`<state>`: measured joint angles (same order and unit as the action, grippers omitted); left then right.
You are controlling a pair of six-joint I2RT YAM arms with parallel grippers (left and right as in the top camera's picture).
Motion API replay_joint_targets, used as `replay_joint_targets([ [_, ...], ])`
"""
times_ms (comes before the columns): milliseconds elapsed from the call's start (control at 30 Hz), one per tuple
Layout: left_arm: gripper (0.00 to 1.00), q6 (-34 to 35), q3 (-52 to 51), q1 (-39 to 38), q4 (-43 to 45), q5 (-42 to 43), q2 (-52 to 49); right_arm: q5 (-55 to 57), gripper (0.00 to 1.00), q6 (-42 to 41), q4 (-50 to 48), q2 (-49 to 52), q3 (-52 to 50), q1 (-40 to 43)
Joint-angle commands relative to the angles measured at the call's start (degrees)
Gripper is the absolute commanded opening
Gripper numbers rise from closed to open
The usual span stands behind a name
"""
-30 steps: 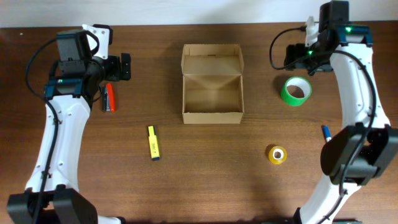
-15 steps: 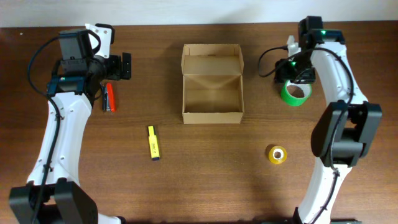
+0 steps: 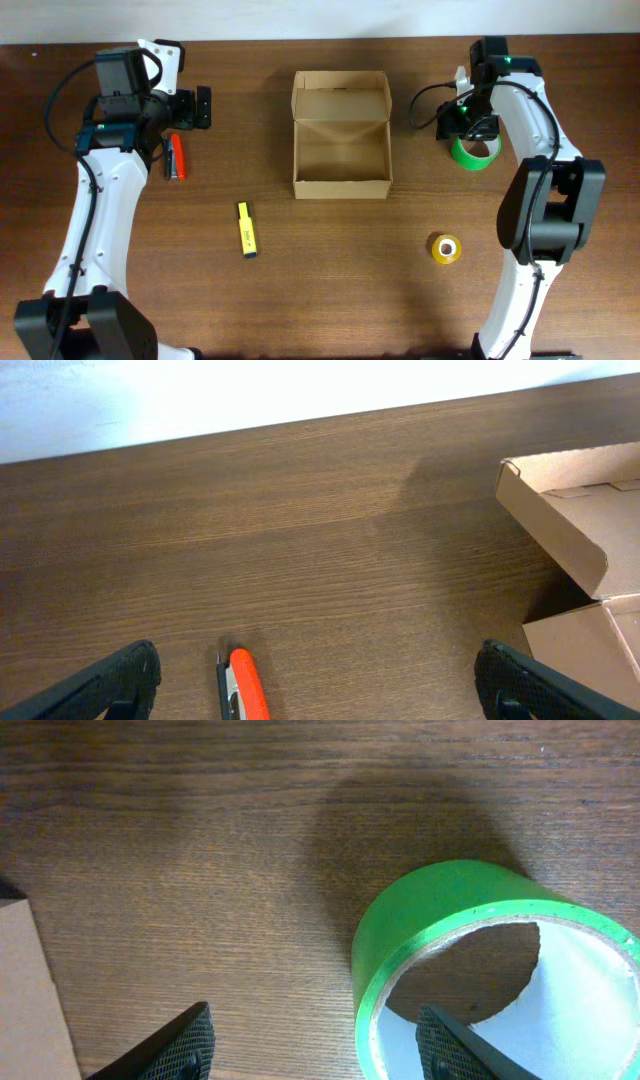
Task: Pack container
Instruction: 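Lower the right gripper and grasp the green tape roll's rim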
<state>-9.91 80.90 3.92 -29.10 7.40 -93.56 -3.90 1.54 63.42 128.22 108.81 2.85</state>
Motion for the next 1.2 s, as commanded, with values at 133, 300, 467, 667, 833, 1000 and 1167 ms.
replay_joint_targets([
  [133, 1.00, -0.9, 1.0, 0.0, -0.5, -0.4, -0.6, 1.6, 0.65, -0.3, -1.7, 0.5, -3.8, 0.6],
  [300, 1.00, -0.9, 1.0, 0.0, -0.5, -0.4, -0.6, 1.5, 0.61, -0.6, -3.4, 0.5, -6.4, 0.7],
  [467, 1.00, -0.9, 1.0, 0.0, -0.9, -0.4, -0.6, 1.5, 0.30, -2.1, -5.7, 0.5, -8.4, 0.7],
  [667, 1.00, -0.9, 1.0, 0.0, -1.9, -0.4, -0.6, 1.4, 0.24, -2.5, -6.3, 0.5, -8.5, 0.7],
  [833, 1.00, -0.9, 1.0, 0.0, -2.1, -0.4, -0.6, 1.4, 0.04, -2.7, -6.3, 0.5, -8.5, 0.9],
  [1000, 0.99, -0.9, 1.0, 0.0, -2.2, -0.4, -0.6, 1.4, 0.04, -2.9, -5.6, 0.4, -8.5, 1.4],
  [1167, 1.00, -0.9, 1.0, 0.0, -2.2, -0.4, -0.6, 1.1, 0.04, -2.9, -4.4, -1.9, -8.0, 1.3],
])
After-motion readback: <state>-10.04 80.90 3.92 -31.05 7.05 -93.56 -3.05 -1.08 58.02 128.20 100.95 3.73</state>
